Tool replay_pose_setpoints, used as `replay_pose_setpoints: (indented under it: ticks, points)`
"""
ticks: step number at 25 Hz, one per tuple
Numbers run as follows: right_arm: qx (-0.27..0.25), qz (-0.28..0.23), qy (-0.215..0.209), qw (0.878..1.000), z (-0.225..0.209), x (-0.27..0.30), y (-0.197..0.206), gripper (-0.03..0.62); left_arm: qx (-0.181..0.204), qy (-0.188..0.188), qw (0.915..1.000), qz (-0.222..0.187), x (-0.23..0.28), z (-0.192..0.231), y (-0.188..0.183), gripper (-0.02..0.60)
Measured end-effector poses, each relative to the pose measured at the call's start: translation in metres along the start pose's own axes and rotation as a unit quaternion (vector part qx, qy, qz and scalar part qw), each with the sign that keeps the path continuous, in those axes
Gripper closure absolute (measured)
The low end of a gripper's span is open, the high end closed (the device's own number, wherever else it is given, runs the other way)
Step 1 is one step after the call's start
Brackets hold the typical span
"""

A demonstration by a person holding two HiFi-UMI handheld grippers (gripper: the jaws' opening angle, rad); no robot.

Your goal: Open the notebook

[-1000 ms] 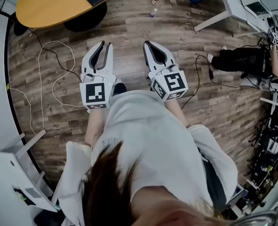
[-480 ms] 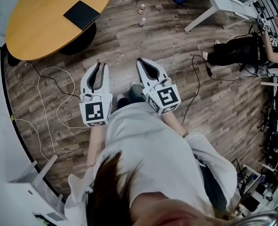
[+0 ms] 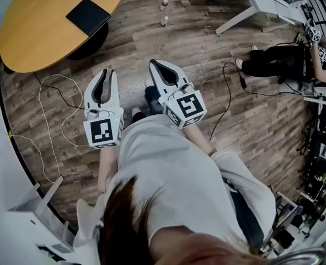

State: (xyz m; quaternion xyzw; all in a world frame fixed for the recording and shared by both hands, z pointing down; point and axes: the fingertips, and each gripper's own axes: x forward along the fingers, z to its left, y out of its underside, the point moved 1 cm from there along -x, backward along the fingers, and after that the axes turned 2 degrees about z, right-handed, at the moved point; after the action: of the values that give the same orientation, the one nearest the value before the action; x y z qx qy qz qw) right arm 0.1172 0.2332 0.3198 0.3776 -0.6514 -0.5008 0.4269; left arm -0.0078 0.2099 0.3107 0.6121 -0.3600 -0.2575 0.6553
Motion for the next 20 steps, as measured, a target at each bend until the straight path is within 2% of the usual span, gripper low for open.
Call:
replay_pose_setpoints:
  ticks: [11,20]
  points:
    - [-0.011,0.012,-0.035,0.999,-0.086,0.064,-0.021,0.591,-0.010,-0.061,0.9979,-0.020,0.091,0.022,-0.018,0.500]
    - [-0.010,0.019,-0.063,0.998,-0.139,0.086,-0.029,0.591,-0.008,-0.112,0.9933,-0.025,0.132,0.023,-0.027,0.500]
